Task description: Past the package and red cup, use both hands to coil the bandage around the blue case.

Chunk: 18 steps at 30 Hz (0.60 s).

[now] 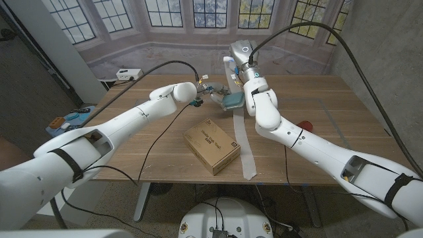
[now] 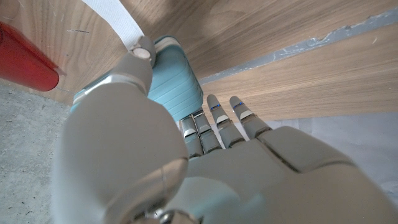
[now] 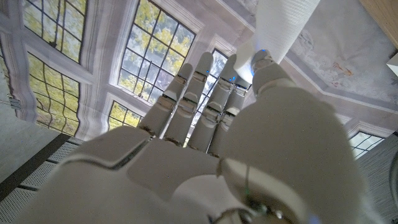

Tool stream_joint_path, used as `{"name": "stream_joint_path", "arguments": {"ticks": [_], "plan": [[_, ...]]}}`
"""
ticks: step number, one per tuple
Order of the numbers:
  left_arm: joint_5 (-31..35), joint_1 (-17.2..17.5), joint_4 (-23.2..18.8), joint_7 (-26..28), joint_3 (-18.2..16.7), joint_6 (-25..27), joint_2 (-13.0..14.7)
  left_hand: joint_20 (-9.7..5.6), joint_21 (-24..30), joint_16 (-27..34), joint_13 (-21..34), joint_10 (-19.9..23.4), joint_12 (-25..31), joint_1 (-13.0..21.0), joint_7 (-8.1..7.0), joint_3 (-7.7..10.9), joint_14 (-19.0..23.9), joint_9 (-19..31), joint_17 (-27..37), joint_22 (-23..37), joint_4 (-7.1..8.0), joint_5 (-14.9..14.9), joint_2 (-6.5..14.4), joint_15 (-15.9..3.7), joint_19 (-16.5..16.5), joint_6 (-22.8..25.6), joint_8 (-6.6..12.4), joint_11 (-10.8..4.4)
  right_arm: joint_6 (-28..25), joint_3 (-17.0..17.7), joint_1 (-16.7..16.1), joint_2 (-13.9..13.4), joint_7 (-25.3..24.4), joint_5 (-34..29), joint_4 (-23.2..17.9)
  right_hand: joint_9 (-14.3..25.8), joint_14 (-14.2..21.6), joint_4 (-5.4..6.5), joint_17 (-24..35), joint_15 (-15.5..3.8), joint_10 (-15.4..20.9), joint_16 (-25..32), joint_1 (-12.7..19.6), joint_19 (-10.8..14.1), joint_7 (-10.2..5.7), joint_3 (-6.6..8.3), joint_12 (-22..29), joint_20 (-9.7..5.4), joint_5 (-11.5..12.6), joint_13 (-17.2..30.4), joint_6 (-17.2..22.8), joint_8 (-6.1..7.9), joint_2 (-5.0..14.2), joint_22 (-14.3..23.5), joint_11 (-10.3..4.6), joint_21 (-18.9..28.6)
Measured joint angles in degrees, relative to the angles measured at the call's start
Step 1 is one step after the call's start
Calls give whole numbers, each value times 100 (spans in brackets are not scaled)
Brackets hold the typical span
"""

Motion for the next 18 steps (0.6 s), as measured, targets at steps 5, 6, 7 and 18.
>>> {"name": "stream_joint_path", "arguments": {"ticks": [5,6,7,18], "plan": [[48,-55,-30,-99,19,68,14,0,0,0,0,0,0,0,9,0,0,1,0,0,0,0,0,0,0,-9,10,0,21,50,-91,17,49,-131,-122,0,0,0,18,0,0,0,-8,0,1,0,-2,0,-1,-1,0,0,-8,0,0,0],[55,-64,-35,-119,23,81,14,0,0,0,0,0,0,0,9,0,0,1,0,0,0,0,0,0,0,-9,11,0,25,66,-124,21,59,-157,-154,-1,0,0,18,0,0,0,-8,0,23,0,-2,0,-1,-1,23,0,-8,0,0,0],[55,-71,-37,-119,25,81,14,0,0,0,0,0,0,0,10,0,0,1,0,0,0,-1,0,0,0,-10,11,0,28,83,-160,22,68,-177,-154,-1,0,0,18,0,0,0,-8,0,24,0,-2,0,-1,-2,24,0,-8,0,0,0],[119,-120,-63,-217,63,132,6,0,0,0,0,0,0,0,14,0,0,3,1,0,0,-7,0,0,0,-14,29,0,57,215,-397,22,160,-457,-454,-5,0,0,18,0,31,0,-8,0,31,0,-4,0,-2,-5,31,-6,-8,0,31,0]]}}
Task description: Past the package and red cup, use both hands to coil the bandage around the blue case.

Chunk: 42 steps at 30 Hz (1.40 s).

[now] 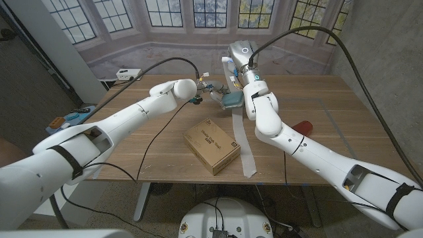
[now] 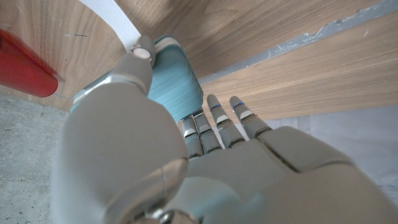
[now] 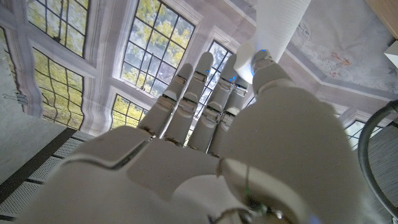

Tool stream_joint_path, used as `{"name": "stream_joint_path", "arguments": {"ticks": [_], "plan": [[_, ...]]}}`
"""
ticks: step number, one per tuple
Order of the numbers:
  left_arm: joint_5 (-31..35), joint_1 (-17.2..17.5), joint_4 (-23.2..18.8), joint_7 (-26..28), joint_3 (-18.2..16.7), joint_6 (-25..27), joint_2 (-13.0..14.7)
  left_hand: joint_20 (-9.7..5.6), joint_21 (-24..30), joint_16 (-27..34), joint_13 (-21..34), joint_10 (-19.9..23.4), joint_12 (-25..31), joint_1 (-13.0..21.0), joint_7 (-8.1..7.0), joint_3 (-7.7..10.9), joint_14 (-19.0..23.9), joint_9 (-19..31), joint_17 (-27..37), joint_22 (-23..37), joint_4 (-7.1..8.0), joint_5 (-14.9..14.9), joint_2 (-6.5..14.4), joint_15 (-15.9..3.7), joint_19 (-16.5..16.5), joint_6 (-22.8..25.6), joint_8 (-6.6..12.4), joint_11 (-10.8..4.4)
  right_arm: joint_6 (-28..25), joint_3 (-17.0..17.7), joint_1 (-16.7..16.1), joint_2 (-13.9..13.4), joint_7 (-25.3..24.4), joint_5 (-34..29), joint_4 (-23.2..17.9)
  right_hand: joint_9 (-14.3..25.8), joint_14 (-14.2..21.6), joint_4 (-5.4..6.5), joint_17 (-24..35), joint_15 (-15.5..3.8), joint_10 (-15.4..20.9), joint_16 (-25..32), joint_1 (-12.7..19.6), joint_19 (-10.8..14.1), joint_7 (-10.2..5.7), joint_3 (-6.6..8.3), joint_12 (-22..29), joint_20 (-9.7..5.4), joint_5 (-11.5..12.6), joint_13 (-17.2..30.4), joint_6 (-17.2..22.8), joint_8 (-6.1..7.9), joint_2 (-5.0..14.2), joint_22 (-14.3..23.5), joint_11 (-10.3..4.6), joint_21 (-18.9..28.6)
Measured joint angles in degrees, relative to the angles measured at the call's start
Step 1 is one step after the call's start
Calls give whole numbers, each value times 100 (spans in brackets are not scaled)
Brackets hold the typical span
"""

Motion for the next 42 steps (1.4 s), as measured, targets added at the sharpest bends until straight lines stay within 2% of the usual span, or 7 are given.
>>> {"name": "stream_joint_path", "arguments": {"ticks": [7,16,22,42], "plan": [[24,-30,-2,-58,22,19,-12,0,0,0,0,0,0,0,-1,0,0,1,0,0,0,-5,0,0,0,1,0,0,29,149,-245,-10,47,-168,-277,4,0,0,0,0,-1,0,-15,0,0,0,3,0,0,0,0,-5,-15,0,0,0],[38,-85,117,-85,51,-29,-59,0,0,0,0,-1,0,0,3,0,0,1,0,0,0,-7,0,0,0,-3,1,-1,80,276,-441,30,112,-342,-440,31,0,24,27,0,-1,0,-15,0,0,-24,14,0,0,3,-1,-11,-15,0,1,0],[39,-166,327,-91,82,-133,-130,0,0,0,0,-1,0,0,4,0,0,0,1,0,0,-13,0,0,0,-4,1,-1,137,346,-546,59,162,-463,-515,31,10,-7,26,10,-10,0,-15,0,0,-55,14,0,0,37,-1,-11,-15,0,10,0],[-27,-351,902,-20,168,-453,-340,0,0,0,0,-1,0,0,5,0,0,-21,1,0,0,6,0,0,0,-5,3,-1,297,547,-877,106,258,-726,-791,29,10,-7,53,10,-21,0,-11,0,18,-55,36,0,0,12,-21,-15,-11,0,21,0]]}}
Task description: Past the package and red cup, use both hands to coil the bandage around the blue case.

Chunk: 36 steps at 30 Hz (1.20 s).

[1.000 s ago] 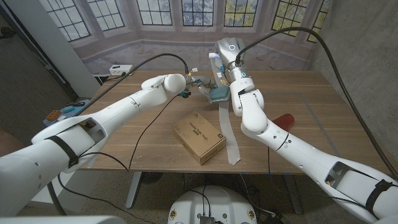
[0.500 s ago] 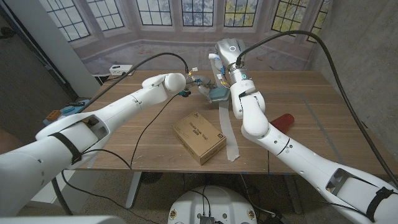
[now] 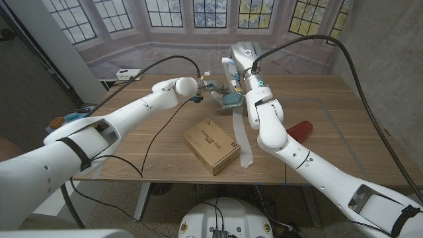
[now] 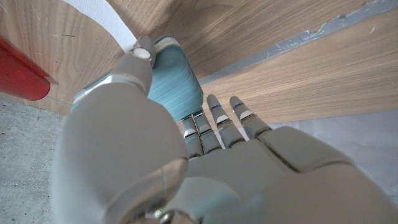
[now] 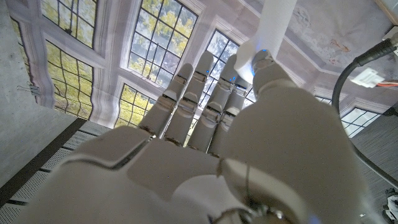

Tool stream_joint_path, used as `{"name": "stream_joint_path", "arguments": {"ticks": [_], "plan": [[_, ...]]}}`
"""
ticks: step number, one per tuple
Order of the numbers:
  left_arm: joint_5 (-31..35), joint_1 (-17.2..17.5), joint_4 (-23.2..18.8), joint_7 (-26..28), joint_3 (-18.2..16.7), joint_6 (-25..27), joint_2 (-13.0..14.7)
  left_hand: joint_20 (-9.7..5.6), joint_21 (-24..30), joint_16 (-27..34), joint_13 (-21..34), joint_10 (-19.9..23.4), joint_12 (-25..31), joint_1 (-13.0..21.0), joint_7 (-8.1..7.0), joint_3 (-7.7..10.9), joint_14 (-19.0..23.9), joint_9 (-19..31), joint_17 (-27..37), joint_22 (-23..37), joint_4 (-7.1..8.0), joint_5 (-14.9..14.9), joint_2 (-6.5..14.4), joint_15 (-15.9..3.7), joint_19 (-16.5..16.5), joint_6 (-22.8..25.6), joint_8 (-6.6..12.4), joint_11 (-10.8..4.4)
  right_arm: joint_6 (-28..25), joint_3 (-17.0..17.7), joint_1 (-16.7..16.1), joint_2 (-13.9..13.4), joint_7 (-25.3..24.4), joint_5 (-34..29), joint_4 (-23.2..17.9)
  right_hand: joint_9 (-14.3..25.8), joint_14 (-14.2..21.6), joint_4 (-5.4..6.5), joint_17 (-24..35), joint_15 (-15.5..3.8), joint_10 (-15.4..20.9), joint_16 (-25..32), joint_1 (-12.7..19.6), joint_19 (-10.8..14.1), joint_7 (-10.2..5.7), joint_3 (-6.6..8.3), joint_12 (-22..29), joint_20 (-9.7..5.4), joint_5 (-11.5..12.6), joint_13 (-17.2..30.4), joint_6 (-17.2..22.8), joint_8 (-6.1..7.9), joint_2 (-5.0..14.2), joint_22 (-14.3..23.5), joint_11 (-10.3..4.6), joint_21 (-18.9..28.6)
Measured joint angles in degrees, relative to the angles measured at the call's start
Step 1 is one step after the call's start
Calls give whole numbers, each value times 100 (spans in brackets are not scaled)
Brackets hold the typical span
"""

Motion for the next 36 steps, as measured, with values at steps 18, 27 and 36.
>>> {"name": "stream_joint_path", "arguments": {"ticks": [18,27,36], "plan": [[-50,-104,308,94,82,-107,-198,21,0,0,0,2,0,0,-11,0,31,-8,0,0,0,-11,0,31,-21,11,0,2,212,69,-142,106,74,-192,-145,2,0,0,17,0,20,0,-1,0,33,0,-10,0,-22,11,31,-11,62,0,22,0],[-82,-110,314,129,110,-74,-266,21,0,0,0,2,0,0,-10,0,31,-6,1,0,0,23,0,31,-21,10,0,2,393,76,-146,129,137,-229,-232,1,25,15,27,-24,10,0,5,0,33,-15,-12,0,-23,19,30,-11,69,0,32,0],[-104,-110,317,156,131,-5,-320,21,0,0,0,2,0,0,-9,0,31,-5,-29,0,0,23,0,31,-21,9,0,2,581,85,-153,119,173,-256,-405,-1,25,15,27,-24,9,0,5,0,33,-15,-25,0,-14,19,29,-12,68,0,32,0]]}}
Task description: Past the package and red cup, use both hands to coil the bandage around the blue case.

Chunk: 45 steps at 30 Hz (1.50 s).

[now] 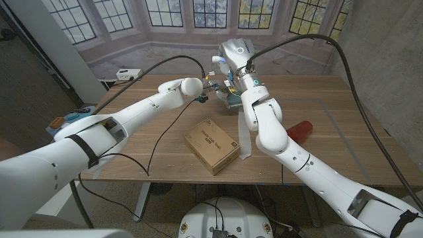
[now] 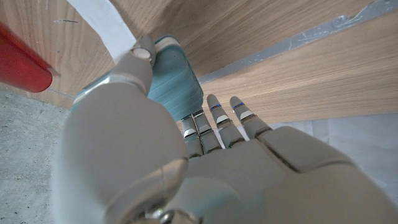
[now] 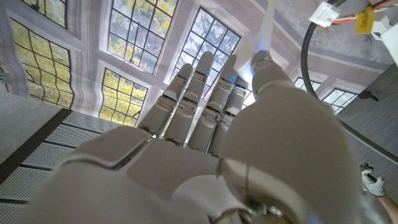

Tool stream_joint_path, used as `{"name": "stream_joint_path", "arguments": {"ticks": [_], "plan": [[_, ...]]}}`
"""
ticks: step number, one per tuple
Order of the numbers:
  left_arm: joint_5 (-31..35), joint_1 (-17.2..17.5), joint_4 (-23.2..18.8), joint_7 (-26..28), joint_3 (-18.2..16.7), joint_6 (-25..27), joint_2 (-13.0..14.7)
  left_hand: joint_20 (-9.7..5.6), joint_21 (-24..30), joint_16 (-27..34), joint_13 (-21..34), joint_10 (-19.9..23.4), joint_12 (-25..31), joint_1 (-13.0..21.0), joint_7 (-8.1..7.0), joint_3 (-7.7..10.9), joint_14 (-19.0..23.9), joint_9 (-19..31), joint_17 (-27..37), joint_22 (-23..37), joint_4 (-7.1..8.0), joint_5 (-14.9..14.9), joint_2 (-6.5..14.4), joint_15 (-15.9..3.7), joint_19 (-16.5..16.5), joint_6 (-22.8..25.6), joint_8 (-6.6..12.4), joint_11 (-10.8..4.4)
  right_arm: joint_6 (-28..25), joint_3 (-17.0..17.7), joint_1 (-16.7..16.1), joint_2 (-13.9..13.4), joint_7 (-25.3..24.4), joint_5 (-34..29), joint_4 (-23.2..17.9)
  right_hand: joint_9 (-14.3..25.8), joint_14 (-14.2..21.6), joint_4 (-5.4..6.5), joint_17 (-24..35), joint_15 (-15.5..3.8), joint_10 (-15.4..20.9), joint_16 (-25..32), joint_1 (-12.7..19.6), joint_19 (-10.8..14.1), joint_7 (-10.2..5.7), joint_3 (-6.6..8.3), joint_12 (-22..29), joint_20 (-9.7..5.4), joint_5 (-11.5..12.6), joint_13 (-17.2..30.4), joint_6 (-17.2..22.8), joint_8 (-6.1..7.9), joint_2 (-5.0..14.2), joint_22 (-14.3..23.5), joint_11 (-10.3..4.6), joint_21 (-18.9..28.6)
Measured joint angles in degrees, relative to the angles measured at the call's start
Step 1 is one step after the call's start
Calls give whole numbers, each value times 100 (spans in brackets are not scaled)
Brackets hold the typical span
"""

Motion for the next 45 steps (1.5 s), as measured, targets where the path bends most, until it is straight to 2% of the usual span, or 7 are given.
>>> {"name": "stream_joint_path", "arguments": {"ticks": [18,26,27,45], "plan": [[-27,-27,52,-1,55,95,-68,0,0,0,0,0,0,0,9,0,-21,-3,17,0,0,-8,0,21,0,-9,0,0,253,85,-307,-1,26,-51,-415,2,0,16,-1,1,-10,0,-2,0,8,-16,-10,0,-2,-3,-9,-16,0,0,9,0],[-31,-44,53,-1,59,102,-61,0,0,0,0,0,0,0,10,0,-21,-4,16,0,0,-12,0,21,0,-10,0,0,281,101,-374,8,72,-93,-469,2,-1,16,10,1,-10,-33,-32,0,8,-16,-14,0,-3,-4,-10,-21,30,0,10,0],[-36,-49,54,-1,60,108,-59,0,0,0,0,0,0,0,19,0,-21,-4,16,0,0,-12,0,21,0,-19,0,0,281,138,-525,33,77,-99,-577,2,-1,16,11,1,-8,-41,-32,0,8,-16,-15,0,-3,-4,-10,-22,30,0,12,0],[-67,-125,213,9,70,-4,-106,21,0,0,0,0,0,0,7,0,-21,0,1,0,0,0,0,20,-21,-8,1,0,281,196,-873,154,250,-242,-837,-3,38,16,27,2,1,-41,-32,0,9,-16,3,0,-4,0,-10,-33,29,0,39,0]]}}
